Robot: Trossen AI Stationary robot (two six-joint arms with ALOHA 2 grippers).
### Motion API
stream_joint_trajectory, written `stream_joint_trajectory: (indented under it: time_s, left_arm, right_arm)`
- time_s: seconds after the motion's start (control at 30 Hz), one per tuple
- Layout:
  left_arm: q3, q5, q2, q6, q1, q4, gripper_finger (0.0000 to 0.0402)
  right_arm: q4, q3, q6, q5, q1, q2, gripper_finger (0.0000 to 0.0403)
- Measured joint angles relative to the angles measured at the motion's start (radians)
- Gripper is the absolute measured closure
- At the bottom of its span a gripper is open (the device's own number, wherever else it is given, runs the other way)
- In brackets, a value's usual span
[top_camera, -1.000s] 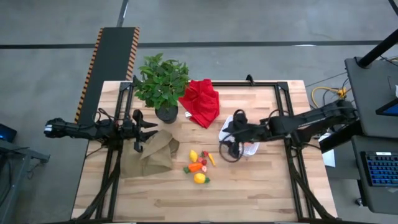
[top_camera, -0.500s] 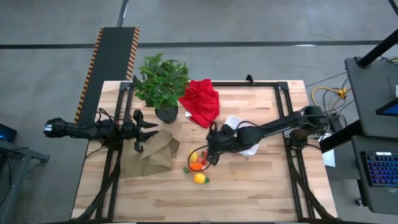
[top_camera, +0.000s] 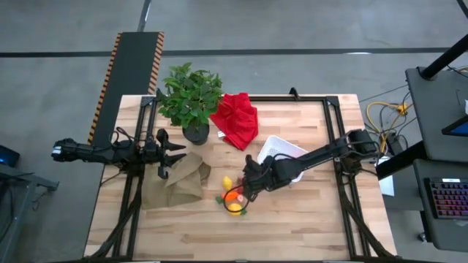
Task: Pick and placing Produce into tupperware
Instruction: Put the yellow corn into the white bin
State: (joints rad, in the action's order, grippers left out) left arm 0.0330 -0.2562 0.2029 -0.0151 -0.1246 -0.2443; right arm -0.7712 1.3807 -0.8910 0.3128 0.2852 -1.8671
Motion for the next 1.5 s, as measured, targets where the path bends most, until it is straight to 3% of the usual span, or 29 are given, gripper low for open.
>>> stream_joint_trajectory:
  time_s: [0.67, 0.9, 1.2, 1.5]
  left_arm:
    - [0.0, -0.003, 0.006, 0.0, 0.0, 0.0, 0.0281]
    - [0.001, -0.002, 0.006, 0.0, 0.0, 0.0, 0.0281]
    - [0.001, -0.002, 0.018, 0.0, 0.0, 0.001, 0.0281]
    - [0.001, -0.002, 0.017, 0.001, 0.0, 0.0, 0.0281]
  right_arm:
    - [0.181, -0.112, -0.078, -0.006, 0.034, -0.004, 0.0173]
    - [0.3, -0.159, -0.081, -0.006, 0.039, -0.004, 0.0152]
    - [0.448, -0.254, -0.105, -0.007, 0.04, -0.003, 0.0163]
    - [0.455, -0.249, -0.104, -0.059, 0.049, -0.003, 0.0167]
